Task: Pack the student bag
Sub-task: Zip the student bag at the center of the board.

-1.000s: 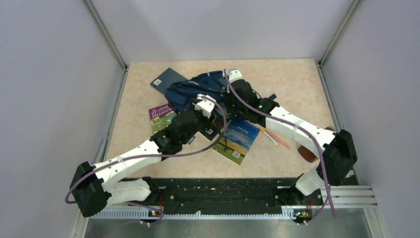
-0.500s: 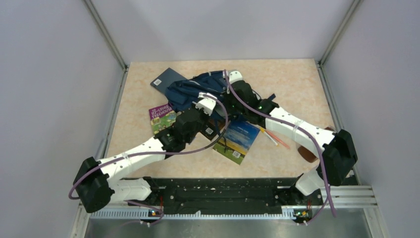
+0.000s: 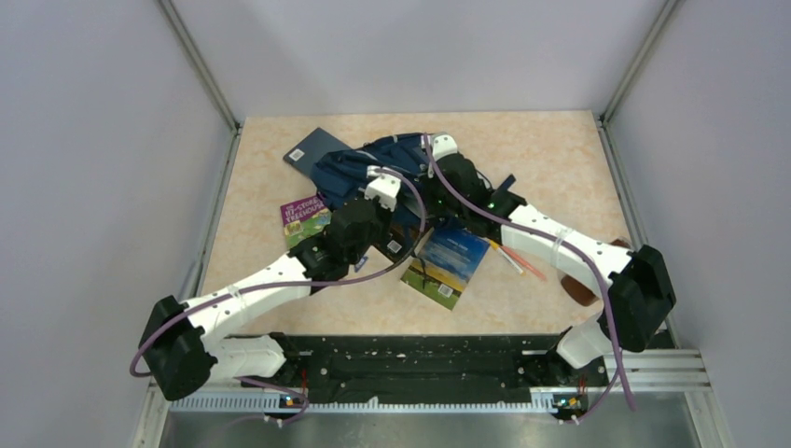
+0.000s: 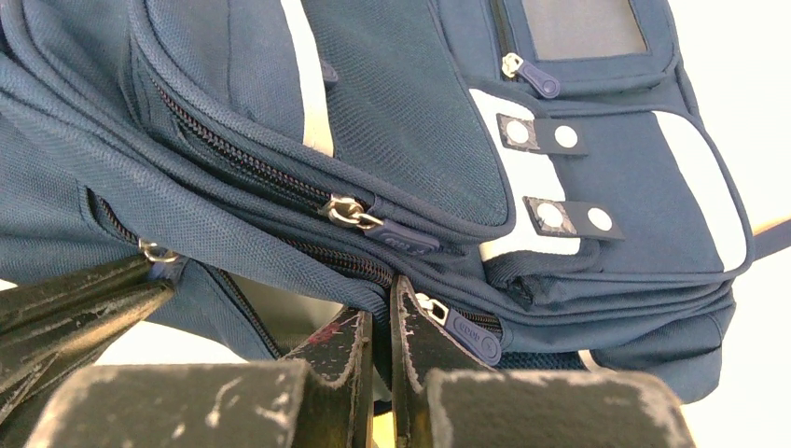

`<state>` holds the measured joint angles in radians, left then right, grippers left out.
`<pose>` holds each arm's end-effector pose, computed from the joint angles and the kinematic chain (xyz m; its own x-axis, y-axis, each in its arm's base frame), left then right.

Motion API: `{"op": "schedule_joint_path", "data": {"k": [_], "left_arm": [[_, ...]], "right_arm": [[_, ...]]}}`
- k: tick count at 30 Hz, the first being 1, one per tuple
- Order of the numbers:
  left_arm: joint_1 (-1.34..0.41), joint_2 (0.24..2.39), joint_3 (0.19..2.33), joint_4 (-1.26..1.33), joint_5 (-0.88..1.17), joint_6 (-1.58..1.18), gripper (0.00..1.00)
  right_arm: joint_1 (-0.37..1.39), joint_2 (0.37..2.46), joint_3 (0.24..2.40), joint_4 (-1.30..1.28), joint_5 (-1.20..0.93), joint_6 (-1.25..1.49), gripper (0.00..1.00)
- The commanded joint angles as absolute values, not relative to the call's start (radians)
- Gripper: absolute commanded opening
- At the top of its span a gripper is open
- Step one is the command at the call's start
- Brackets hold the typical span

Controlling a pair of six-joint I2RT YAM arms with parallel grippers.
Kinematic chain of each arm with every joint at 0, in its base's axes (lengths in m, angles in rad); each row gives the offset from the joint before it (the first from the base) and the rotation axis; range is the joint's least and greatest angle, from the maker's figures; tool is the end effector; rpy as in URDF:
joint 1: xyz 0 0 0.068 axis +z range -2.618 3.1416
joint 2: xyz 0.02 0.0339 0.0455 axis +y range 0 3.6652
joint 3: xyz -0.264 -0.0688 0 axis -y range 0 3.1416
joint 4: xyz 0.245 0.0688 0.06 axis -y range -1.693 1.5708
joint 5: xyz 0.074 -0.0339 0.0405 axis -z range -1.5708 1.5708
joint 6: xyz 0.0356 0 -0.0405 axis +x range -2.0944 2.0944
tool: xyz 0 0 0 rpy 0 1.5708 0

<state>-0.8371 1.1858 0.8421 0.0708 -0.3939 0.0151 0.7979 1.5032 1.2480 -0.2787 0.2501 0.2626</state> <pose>0.1941 -0.1948 0.3033 -0.1738 0.2136 -0.9613 0.4410 0.8897 0.1180 0.2491 0.2428 0.3179 -0.4846 -0.1366 -0.8640 -0.4339 0.8952 0.1018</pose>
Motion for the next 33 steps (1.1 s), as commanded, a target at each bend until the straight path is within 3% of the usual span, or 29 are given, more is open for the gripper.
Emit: {"op": "schedule_joint_path", "data": {"k": [1, 6, 14, 33], "left_arm": [[-0.818, 1.174, 0.91, 0.007, -0.419, -0.131, 0.0], [-0.799, 1.158, 0.947, -0.107, -0.447, -0.278, 0.0], [-0.678, 1.1, 0.938, -0.142, -0.285, -0.419, 0.0], [-0.502, 0.996, 0.905, -0.185, -0.189, -0.363, 0.0]], "right_arm": [[0.805, 1.415, 1.245, -0.137, 0.239, 0.294, 0.0], [0.805, 1.41, 1.231, -0.136, 0.266, 0.282, 0.0], [0.805, 1.407, 1.213, -0.137, 0.301, 0.273, 0.0], [0.806, 1.4, 1.169, -0.131, 0.337, 0.266, 0.0]]}}
